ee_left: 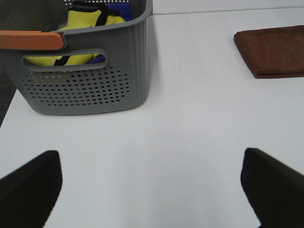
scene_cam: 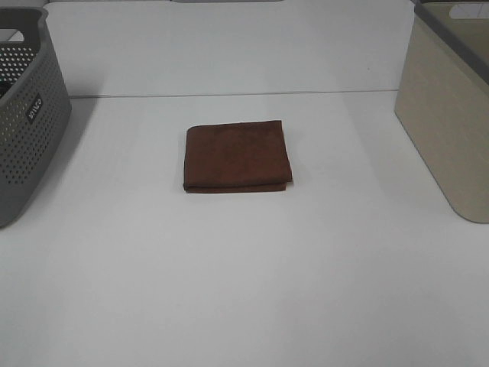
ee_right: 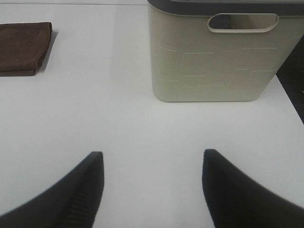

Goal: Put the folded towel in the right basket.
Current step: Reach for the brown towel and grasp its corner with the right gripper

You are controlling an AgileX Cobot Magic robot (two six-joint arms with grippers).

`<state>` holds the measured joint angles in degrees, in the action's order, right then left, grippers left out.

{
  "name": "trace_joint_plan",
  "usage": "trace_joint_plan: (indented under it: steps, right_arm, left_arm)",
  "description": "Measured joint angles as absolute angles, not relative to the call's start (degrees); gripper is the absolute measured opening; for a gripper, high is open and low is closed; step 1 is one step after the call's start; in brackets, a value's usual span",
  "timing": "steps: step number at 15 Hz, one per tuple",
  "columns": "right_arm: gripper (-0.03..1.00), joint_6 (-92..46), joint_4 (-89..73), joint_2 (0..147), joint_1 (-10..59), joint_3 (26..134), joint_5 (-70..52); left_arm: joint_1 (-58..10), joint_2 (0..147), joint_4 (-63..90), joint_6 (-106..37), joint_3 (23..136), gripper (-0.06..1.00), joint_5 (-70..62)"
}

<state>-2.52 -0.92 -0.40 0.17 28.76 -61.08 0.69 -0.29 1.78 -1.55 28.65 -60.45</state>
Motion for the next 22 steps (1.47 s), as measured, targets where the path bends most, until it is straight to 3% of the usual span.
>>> trace_joint_plan:
  steps: [22]
  right_arm:
    - [0.58,-2.52,-0.92,-0.40,0.17,28.76,-61.08]
  left_arm:
    - [0.69,-0.29,1.78,-1.55,28.65,0.97,-60.45]
